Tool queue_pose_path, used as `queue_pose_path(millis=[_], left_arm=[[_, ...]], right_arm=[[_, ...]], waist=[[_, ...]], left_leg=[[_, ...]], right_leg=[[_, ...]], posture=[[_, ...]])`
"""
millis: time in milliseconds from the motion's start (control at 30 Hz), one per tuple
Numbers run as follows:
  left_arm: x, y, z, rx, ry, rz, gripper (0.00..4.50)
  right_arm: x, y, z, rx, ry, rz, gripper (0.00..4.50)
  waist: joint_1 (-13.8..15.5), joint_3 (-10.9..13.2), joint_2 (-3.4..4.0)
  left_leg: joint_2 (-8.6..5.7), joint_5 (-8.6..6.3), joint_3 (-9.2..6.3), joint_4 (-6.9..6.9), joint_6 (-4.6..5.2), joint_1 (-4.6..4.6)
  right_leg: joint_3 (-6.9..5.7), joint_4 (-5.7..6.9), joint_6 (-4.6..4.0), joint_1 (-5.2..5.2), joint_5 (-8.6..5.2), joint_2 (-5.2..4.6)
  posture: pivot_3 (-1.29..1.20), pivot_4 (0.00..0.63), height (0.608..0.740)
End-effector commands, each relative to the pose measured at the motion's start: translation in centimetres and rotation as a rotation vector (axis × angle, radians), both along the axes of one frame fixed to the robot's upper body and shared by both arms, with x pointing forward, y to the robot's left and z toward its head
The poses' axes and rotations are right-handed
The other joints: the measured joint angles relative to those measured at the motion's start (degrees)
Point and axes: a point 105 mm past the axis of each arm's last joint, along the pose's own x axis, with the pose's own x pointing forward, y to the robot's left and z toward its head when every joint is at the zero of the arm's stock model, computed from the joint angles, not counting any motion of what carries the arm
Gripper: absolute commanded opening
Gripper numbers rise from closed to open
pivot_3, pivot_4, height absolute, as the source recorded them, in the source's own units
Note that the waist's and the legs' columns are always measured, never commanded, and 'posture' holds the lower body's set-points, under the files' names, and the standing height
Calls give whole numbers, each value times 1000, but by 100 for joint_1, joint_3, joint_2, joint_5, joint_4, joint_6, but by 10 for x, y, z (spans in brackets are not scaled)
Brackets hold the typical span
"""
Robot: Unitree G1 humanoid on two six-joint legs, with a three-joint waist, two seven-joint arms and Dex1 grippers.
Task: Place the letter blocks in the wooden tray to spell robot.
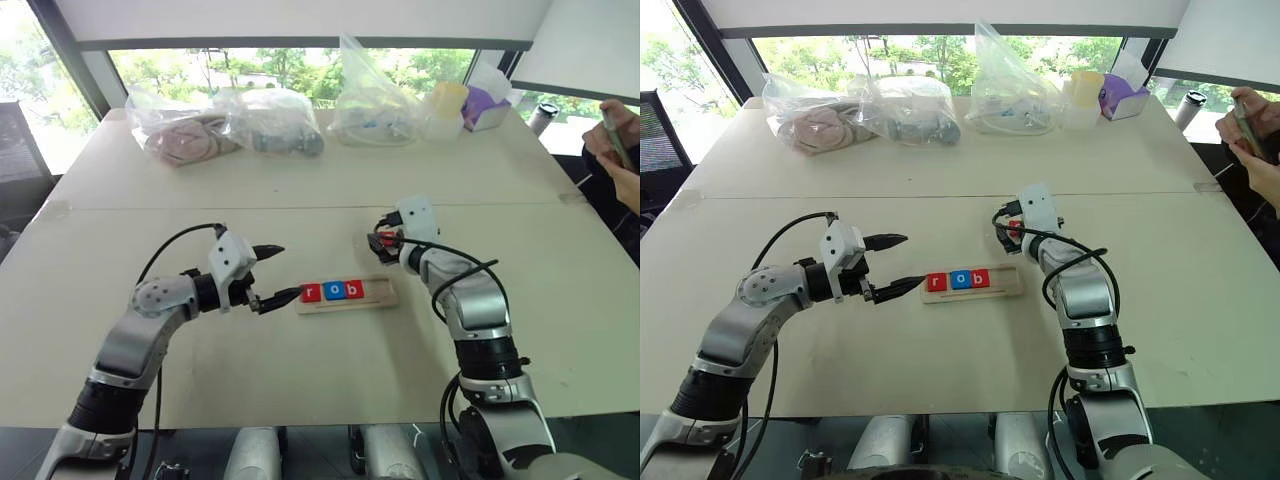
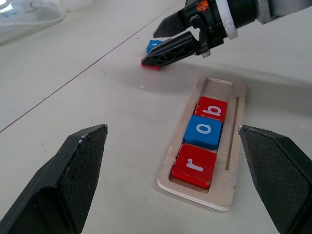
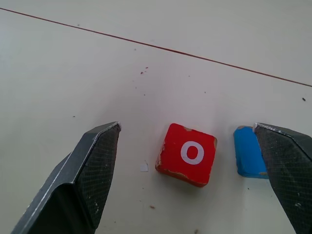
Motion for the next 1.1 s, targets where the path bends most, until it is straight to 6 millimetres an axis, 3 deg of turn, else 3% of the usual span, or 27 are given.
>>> queue_pose_path(millis=[33, 800, 900, 1033, 1067, 1100], left_arm=[[-1, -3, 8, -1, -42, -16, 4500], [-3, -3, 6, -6, -39, -2, 4500], [-2, -3, 6, -7, -39, -3, 4500], [-2, -4, 6, -8, -39, -4, 4500], [-2, -4, 6, -8, -39, -4, 4500], [-2, -4, 6, -8, -39, -4, 4500]], right_arm=[[3, 1, 7, 18, -30, -8, 4414], [4, 16, -9, 41, 15, -9, 4414], [4, 13, -13, 33, 35, -35, 3509], [5, 9, -17, 44, 58, -67, 1419], [5, 9, -18, 44, 61, -71, 1150], [5, 8, -18, 49, 66, -75, 1169]], waist=[[-2, 0, 0], [-10, 0, 1], [-11, 0, 1], [-6, 0, 1], [-6, 1, 1], [-6, 1, 1]], left_leg=[[0, 0, 0, -1, 0, 0], [0, 0, -1, -3, 0, 0], [0, 0, -1, -3, 0, 0], [0, 0, -2, -4, 0, 0], [0, 0, -2, -3, 0, 0], [0, 0, -2, -3, 0, 0]], right_leg=[[0, 0, 0, 0, 0, 0], [0, -2, 0, -1, 0, -1], [0, -2, 0, -2, 0, -1], [0, -3, 0, -2, -1, -1], [0, -3, 0, -1, 0, -2], [0, -4, 0, -1, 0, -3]], posture=[[0, 150, 740], [0, 150, 740], [0, 150, 740], [0, 150, 740], [0, 150, 740], [0, 150, 740]])
